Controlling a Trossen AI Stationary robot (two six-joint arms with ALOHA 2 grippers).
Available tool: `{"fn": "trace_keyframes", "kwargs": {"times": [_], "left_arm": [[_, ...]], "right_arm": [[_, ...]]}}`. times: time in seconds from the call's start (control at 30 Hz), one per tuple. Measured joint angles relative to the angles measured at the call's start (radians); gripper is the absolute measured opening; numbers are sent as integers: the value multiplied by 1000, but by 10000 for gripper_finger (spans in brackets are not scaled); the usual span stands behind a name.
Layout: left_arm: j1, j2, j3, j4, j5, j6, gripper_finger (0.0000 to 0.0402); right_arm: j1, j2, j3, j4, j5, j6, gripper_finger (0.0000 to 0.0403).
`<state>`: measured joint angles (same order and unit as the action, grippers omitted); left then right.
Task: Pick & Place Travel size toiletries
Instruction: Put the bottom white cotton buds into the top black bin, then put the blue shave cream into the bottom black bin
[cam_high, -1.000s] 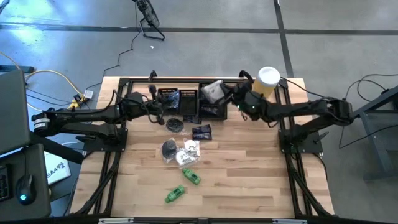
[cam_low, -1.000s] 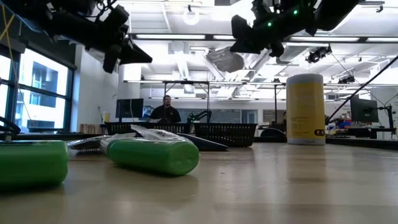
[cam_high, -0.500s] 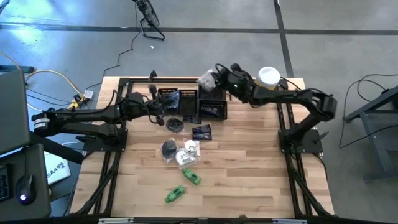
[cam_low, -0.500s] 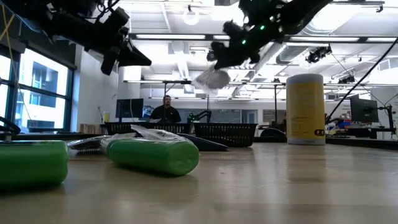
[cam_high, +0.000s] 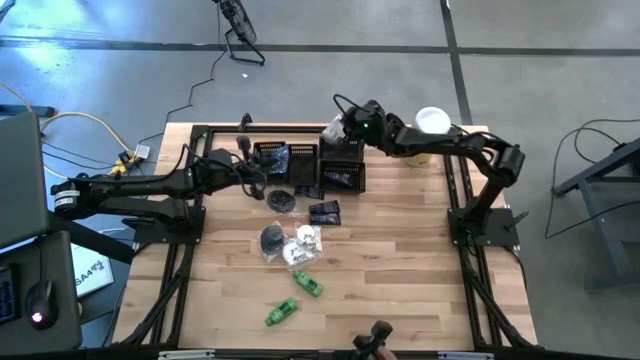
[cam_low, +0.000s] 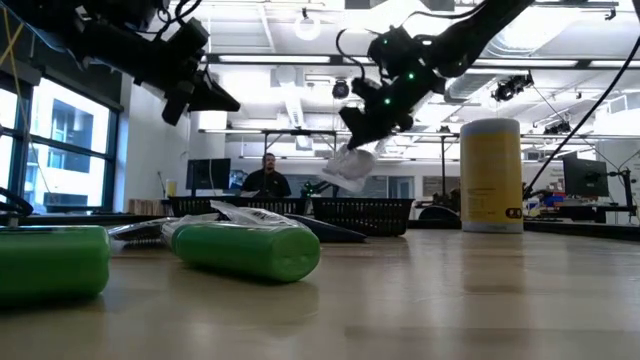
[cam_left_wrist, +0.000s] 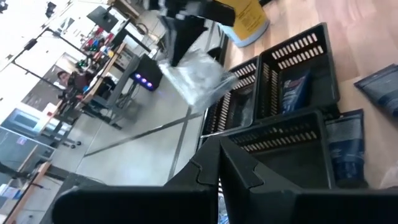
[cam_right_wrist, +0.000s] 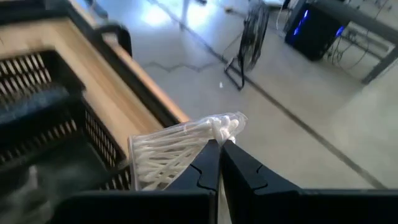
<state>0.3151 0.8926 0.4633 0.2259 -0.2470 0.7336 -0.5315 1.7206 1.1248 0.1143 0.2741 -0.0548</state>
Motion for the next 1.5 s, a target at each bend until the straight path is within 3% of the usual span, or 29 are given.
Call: {"fn": "trace_keyframes", "kwargs": {"times": [0.37,0.63,0.83,1.03,1.2,1.5], "left_arm": [[0,0,0,-6,-11,3,0],[0,0,0,-11,-10,-3,0],[0,0,0,-19,-6,-5,0],[0,0,0,-17,-5,-5,0],[0,0,0,-17,-5,-6,0],[0,0,0,-18,-5,-6,0]], "right_arm": [[-6,85,0,-32,-47,3,3],[-6,101,0,-12,5,-2,14],[-2,97,0,-11,-11,-17,85],[19,61,-2,-14,36,1,154],[55,-32,-2,-12,36,-2,142],[134,-152,0,-31,-59,9,74]]}}
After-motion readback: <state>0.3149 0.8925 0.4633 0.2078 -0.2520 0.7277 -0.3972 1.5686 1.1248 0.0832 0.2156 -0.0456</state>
